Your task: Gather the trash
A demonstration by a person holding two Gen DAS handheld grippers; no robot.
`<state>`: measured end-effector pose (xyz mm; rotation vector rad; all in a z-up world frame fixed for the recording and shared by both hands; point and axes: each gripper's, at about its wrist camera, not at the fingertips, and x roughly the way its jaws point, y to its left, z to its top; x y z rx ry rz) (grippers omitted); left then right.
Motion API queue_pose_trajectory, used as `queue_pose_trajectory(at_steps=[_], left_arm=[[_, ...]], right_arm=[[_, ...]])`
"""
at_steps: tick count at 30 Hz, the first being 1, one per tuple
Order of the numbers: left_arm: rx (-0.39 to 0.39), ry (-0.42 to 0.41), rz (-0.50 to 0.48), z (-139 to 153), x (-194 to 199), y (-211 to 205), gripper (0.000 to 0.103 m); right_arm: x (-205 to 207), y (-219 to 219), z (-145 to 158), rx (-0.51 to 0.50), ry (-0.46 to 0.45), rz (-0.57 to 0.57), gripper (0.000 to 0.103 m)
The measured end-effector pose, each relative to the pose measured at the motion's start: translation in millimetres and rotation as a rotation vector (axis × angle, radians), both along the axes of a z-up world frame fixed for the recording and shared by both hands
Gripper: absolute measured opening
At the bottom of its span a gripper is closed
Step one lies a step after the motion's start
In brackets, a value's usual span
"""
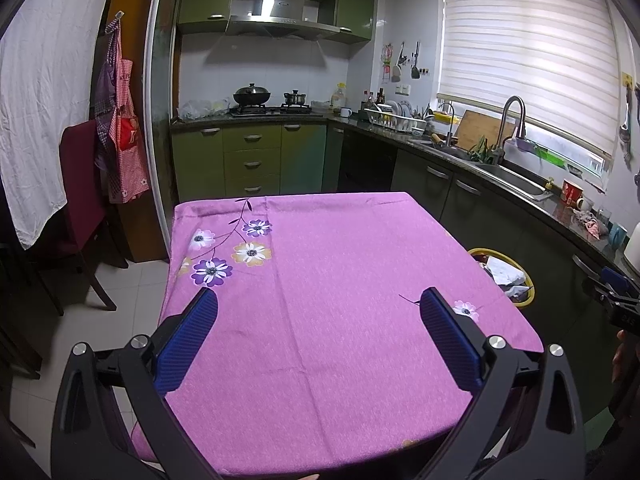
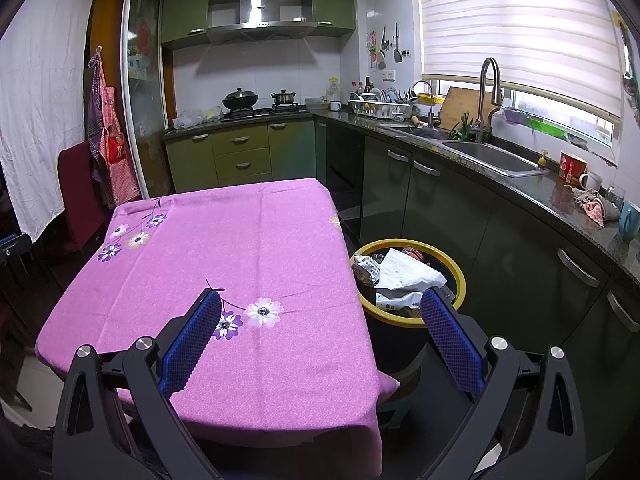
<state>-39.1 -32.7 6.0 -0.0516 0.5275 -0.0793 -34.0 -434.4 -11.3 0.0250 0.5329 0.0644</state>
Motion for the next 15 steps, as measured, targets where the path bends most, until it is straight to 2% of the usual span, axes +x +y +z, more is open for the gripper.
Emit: queue_pose_trajectory(at_steps=[15], left_arm=[[0.002,0.006,-0.004,-2.3,-1.6,-1.7,0.096]], right_arm=[[-0.1,0.7,-0.4,0.000,0.000,-0.001,0.098]])
